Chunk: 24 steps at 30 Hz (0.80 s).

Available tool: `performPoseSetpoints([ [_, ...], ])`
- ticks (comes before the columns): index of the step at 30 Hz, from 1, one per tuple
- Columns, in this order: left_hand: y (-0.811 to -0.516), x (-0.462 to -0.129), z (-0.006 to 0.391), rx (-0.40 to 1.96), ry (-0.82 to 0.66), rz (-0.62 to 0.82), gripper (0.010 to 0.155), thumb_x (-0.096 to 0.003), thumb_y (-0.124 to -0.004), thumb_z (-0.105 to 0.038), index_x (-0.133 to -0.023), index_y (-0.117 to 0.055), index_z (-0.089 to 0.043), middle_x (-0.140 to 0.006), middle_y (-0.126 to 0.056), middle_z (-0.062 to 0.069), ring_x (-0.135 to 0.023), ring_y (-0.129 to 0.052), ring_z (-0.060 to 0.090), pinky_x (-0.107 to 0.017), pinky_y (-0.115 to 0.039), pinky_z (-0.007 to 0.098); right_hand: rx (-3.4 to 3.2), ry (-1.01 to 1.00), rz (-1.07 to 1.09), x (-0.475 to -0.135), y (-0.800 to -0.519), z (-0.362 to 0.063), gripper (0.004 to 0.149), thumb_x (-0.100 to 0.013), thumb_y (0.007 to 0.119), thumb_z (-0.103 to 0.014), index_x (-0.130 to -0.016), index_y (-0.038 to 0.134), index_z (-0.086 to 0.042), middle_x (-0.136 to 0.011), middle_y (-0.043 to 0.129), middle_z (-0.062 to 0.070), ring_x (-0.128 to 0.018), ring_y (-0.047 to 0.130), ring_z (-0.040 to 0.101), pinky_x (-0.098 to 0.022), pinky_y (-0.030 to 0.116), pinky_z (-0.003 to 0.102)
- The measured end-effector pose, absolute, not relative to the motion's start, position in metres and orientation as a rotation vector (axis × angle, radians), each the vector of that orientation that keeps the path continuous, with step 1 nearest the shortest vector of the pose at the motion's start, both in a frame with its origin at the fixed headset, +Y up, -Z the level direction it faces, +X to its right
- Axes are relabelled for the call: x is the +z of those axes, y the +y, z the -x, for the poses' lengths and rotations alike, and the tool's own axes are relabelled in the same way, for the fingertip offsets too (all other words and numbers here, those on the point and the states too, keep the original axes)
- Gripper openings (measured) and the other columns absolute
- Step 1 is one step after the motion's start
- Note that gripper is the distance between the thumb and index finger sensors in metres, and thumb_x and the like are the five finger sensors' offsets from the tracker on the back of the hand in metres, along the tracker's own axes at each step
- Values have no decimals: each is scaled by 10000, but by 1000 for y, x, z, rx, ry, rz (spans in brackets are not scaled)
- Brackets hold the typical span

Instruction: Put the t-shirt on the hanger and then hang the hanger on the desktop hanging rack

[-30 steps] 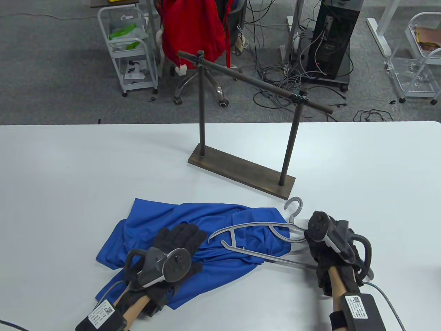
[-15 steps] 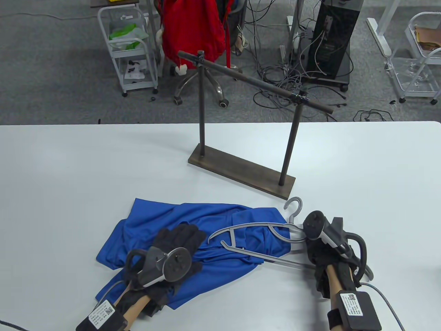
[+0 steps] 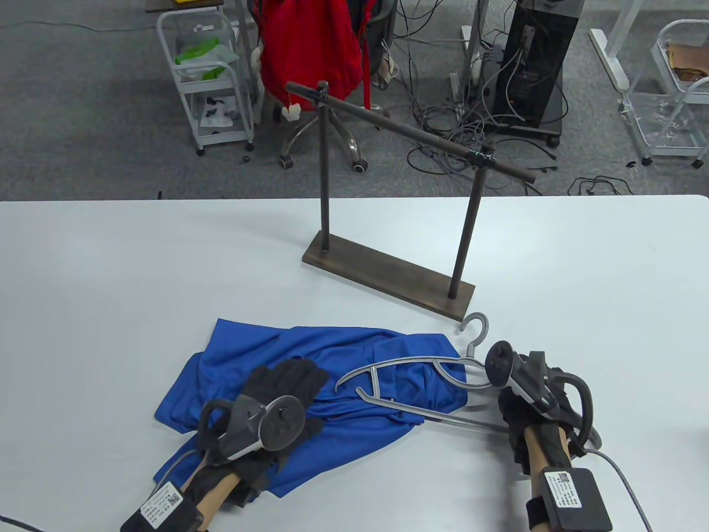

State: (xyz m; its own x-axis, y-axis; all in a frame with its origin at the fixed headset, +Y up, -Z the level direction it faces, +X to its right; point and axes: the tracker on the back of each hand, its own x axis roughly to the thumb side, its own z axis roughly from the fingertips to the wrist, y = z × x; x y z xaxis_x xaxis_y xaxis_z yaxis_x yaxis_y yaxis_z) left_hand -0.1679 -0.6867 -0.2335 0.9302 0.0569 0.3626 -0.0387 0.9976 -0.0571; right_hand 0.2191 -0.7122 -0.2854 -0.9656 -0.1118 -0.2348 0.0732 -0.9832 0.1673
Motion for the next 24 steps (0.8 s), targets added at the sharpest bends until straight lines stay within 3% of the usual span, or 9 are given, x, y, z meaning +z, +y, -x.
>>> performPoseSetpoints([
  [11, -670, -240, 190, 115, -291, -19, 799, -387, -635, -670, -1112, -344, -507, -1260, -481, -135, -1188, -545, 169, -873, -490, 574, -3407, 120, -117, -256, -653, -229, 474, -461, 775, -288, -907, 668, -407, -953, 789, -124, -943, 827, 182, -779, 646, 572],
  [16, -670, -251, 208, 137, -204, -20, 785, -394, -631, -662, -1112, -358, -501, -1252, -504, -130, -1176, -568, 174, -866, -502, 575, -3572, 221, -74, -248, -643, -233, 476, -466, 768, -295, -917, 659, -403, -954, 787, -117, -931, 831, 185, -777, 656, 567],
  [24, -709, -278, 226, 5, -63, 243, 834, -388, -632, -676, -1127, -294, -487, -1271, -445, -115, -1194, -515, 193, -870, -474, 585, -3577, 447, -199, -243, -643, -239, 480, -472, 756, -313, -931, 640, -398, -949, 782, -114, -908, 843, 175, -769, 682, 552],
])
